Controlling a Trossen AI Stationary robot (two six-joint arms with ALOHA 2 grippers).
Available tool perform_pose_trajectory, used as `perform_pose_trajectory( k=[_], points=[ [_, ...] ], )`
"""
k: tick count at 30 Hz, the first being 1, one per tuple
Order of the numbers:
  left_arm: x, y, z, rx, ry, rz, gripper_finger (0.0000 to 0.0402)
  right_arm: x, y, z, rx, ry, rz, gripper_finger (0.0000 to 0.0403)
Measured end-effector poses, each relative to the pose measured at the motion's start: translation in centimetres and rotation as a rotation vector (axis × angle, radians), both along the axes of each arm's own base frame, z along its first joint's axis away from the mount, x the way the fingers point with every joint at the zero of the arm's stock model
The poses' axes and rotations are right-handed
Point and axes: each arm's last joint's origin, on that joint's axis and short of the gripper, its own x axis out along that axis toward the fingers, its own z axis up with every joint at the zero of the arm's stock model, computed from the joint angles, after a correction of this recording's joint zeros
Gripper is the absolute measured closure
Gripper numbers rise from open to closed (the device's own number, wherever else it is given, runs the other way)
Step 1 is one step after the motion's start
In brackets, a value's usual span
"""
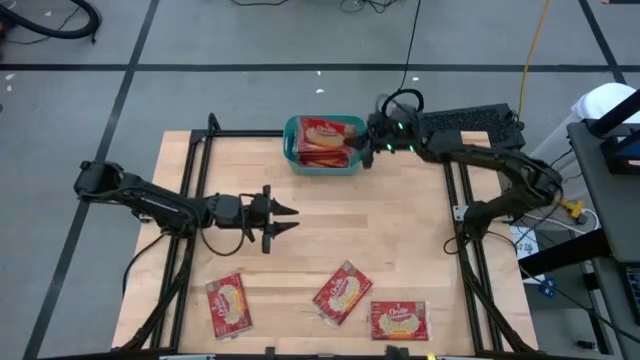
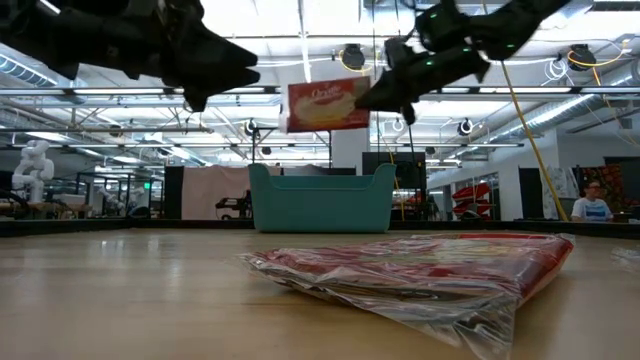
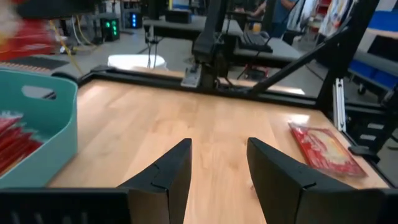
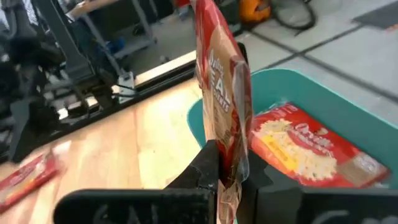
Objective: Sort popcorn bags into baskets
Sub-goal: Put the red popcorn bag into the green bin
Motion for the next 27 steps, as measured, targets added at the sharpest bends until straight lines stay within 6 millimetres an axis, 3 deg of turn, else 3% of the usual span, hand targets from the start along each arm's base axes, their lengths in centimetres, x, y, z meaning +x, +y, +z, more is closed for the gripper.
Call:
perform_pose_trajectory(
  k=[5, 12, 17, 27],
  points=[
    [1.0, -0.1, -1.0, 0.000, -0.012, -0.001, 0.0245, 2.3, -4.8, 1.1, 0.060, 0.044, 0.021, 0.0395],
    [1.2, -0.4, -1.7, 0.003, 0.014, -0.010, 0.0245, 5.0, -9.6, -0.8, 0.154, 0.167, 0.007, 0.0394],
    [1.2, -0.8, -1.7, 0.023, 0.014, -0.032, 0.0245, 5.1, -10.9, -3.0, 0.215, 0.213, 0.008, 0.0387],
    [1.2, -0.9, -1.7, 0.011, 0.013, -0.033, 0.0245, 5.0, -11.8, -4.6, 0.225, 0.250, 0.001, 0.0381]
  ],
)
